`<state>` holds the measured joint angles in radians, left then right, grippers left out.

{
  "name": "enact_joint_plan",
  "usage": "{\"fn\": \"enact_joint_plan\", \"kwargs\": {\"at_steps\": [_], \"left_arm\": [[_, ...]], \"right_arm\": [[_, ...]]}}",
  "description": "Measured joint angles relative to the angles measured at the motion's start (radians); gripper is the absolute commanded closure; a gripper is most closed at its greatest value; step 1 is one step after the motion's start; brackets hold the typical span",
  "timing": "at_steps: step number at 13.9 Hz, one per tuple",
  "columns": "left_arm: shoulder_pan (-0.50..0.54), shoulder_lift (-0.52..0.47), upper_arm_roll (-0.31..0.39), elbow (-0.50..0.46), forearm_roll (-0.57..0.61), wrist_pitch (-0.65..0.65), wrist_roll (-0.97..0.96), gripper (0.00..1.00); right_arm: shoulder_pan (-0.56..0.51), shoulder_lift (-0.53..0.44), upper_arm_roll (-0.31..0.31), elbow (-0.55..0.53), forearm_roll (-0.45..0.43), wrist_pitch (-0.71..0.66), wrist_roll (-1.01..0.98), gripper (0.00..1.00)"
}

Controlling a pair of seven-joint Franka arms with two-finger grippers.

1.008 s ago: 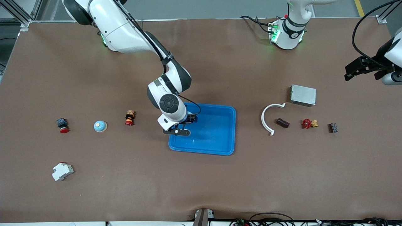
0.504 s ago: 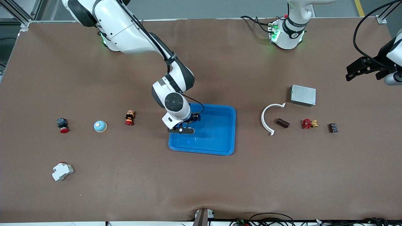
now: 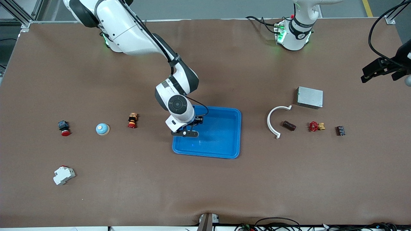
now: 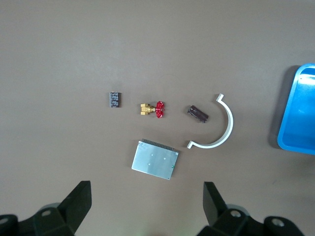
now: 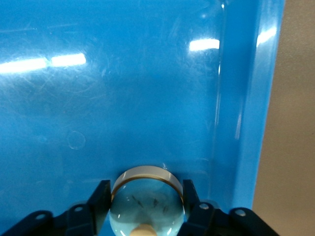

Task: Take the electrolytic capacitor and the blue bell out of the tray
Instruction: 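Lift the bell out of the tray with the right gripper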

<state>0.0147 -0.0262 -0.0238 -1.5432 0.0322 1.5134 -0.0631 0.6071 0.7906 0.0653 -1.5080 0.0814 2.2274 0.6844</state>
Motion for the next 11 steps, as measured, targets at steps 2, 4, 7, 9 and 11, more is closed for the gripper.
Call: {"fn": "enact_joint_plan", "kwargs": {"at_steps": [2,4,7,9,11], "left_arm": [[0.000,0.000,0.000,0.000,0.000,0.002,0.000,0.00],[0.000,0.000,0.000,0.000,0.000,0.002,0.000,0.00],[0.000,0.000,0.000,0.000,0.000,0.002,0.000,0.00],[0.000,0.000,0.000,0.000,0.000,0.002,0.001,0.00],[0.000,0.000,0.000,0.000,0.000,0.002,0.002,0.00]], "right_arm": [[0.000,0.000,0.000,0.001,0.000,0.000,0.000,0.99],[0.000,0.000,0.000,0.001,0.000,0.000,0.000,1.00],[0.000,0.000,0.000,0.002,0.000,0.000,0.000,1.00],[0.000,0.000,-0.001,0.006,0.000,0.000,-0.001,1.00],[-0.001,-0.002,-0.004,0.019,0.000,-0.013,-0.021,1.00]]}}
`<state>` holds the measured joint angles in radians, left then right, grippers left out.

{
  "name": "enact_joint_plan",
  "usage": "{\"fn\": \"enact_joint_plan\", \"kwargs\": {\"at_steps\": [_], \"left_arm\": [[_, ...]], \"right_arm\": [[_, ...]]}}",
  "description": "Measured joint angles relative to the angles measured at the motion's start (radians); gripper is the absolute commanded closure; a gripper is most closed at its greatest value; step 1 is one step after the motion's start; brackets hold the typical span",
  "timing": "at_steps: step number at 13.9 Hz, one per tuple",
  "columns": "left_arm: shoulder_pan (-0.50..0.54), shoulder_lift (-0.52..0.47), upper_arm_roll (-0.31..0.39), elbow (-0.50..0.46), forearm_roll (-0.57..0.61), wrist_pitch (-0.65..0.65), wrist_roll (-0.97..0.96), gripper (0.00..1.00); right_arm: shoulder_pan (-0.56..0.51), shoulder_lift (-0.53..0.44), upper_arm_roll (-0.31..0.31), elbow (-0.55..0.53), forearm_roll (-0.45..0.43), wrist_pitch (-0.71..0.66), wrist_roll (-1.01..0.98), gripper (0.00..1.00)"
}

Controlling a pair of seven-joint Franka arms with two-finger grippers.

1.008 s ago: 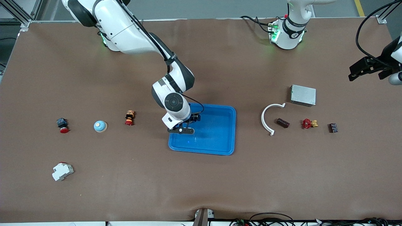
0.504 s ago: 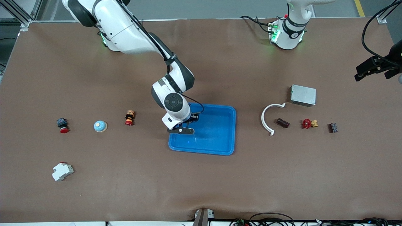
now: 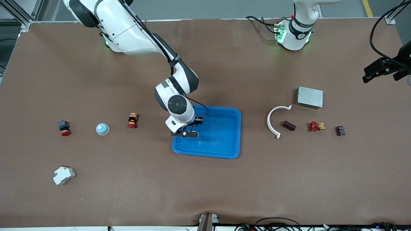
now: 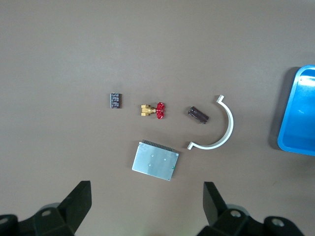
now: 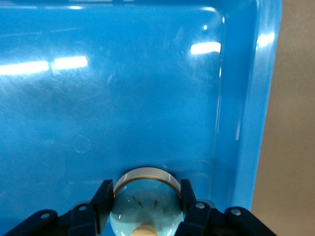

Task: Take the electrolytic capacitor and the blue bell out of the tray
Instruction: 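Lift the bell out of the tray with the right gripper, then lower the bell beside the red-capped button and open the right gripper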

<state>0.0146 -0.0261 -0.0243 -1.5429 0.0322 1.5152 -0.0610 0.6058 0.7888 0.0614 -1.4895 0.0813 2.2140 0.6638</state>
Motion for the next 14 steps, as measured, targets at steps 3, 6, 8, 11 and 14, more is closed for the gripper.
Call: {"fn": "enact_joint_plan", "kwargs": {"at_steps": [3,6,8,11,14], "left_arm": [[0.000,0.000,0.000,0.000,0.000,0.002,0.001,0.00],[0.000,0.000,0.000,0.002,0.000,0.003,0.001,0.00],[0.000,-0.002,0.000,0.004,0.000,0.003,0.001,0.00],[0.000,-0.005,0.000,0.004,0.000,0.003,0.001,0.00],[0.000,-0.007,0.001,0.005,0.000,0.003,0.001,0.00]], "right_arm": [[-0.016,-0.036,-0.006,0.033,0.000,-0.102,-0.096,1.00],[-0.066,-0.134,-0.015,0.043,0.000,-0.234,-0.309,1.00],[-0.114,-0.195,-0.019,0.042,-0.003,-0.292,-0.481,1.00],[-0.181,-0.244,-0.022,0.017,-0.048,-0.316,-0.718,1.00],[-0.236,-0.257,-0.024,-0.024,-0.092,-0.308,-0.890,1.00]]}}
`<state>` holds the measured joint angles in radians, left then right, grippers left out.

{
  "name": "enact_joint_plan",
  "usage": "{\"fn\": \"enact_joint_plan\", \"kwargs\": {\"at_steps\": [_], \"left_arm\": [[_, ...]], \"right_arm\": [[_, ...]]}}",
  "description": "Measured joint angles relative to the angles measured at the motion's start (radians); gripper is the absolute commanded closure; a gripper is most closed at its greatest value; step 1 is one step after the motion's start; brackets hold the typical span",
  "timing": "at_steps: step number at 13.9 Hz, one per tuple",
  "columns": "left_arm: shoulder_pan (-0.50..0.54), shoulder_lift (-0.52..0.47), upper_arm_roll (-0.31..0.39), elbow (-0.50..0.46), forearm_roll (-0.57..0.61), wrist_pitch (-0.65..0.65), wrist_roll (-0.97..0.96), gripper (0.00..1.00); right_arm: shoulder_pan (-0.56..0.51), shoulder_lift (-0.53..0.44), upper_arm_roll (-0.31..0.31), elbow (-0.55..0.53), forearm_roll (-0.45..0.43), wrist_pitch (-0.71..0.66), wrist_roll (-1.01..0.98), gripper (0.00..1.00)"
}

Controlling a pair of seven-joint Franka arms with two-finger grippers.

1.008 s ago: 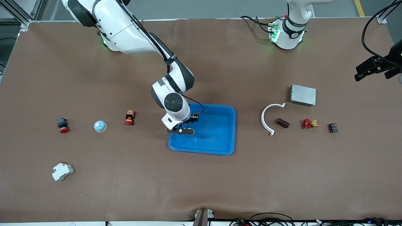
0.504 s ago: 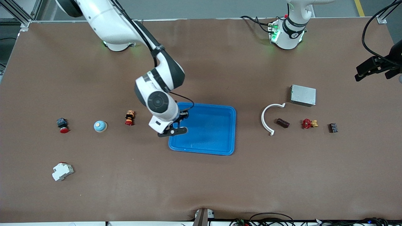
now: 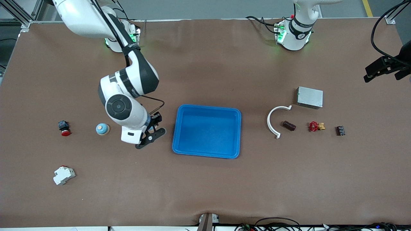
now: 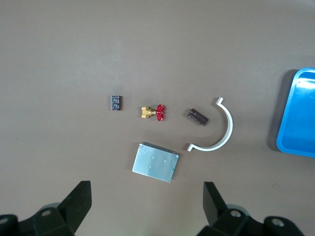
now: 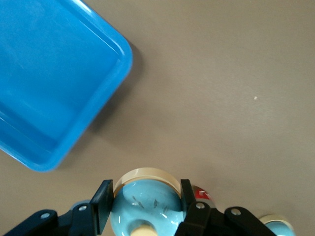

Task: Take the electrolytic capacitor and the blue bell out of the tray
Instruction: 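Lower the bell beside the red-capped button and open the right gripper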

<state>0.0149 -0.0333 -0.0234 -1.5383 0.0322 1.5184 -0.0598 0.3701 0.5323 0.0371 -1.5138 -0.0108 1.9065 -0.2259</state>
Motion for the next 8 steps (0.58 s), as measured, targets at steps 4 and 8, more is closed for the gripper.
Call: {"fn": "enact_joint_plan", "kwargs": {"at_steps": [4,8], "left_arm": [[0.001,-0.009,0.005,0.000,0.000,0.000,0.000,0.00],[0.001,-0.011,0.005,0.000,0.000,-0.001,0.000,0.00]], "right_arm": [[-0.068,-0.005,-0.001,-0.090,-0.005,0.118,-0.166,1.00],[-0.080,-0.004,0.004,-0.227,-0.005,0.284,-0.187,1.00]]}}
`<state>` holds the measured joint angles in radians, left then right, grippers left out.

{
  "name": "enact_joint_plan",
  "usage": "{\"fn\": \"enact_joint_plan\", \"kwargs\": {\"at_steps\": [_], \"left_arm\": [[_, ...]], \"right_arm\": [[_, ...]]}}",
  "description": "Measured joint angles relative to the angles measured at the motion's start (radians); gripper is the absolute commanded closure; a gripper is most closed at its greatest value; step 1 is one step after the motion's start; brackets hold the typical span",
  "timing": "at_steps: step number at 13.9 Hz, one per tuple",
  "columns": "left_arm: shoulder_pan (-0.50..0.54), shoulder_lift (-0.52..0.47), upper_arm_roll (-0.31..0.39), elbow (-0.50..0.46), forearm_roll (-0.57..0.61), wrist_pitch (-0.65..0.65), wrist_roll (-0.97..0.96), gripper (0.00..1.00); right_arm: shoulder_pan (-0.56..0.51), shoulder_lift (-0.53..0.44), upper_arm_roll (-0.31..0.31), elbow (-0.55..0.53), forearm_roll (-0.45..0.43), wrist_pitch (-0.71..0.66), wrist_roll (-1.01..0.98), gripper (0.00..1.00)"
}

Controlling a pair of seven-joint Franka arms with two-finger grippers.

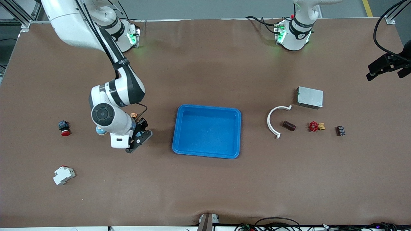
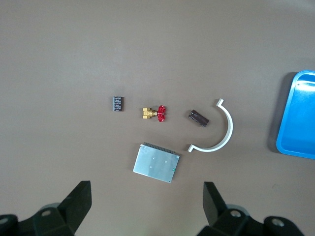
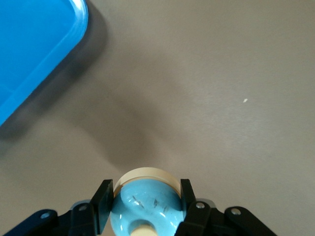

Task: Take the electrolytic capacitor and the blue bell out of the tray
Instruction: 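Lower the bell beside the red-capped button and open the right gripper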

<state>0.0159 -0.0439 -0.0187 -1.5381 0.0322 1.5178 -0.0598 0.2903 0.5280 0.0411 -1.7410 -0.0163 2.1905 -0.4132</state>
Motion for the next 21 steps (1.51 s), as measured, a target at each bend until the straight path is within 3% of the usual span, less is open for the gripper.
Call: {"fn": "enact_joint_plan", "kwargs": {"at_steps": [21], "left_arm": [[-0.003,0.000,-0.005,-0.004,0.000,0.000,0.000,0.00]], "right_arm": [[0.021,0.089,0.022,-0.027,0.019,0.072,0.000,0.96]]}}
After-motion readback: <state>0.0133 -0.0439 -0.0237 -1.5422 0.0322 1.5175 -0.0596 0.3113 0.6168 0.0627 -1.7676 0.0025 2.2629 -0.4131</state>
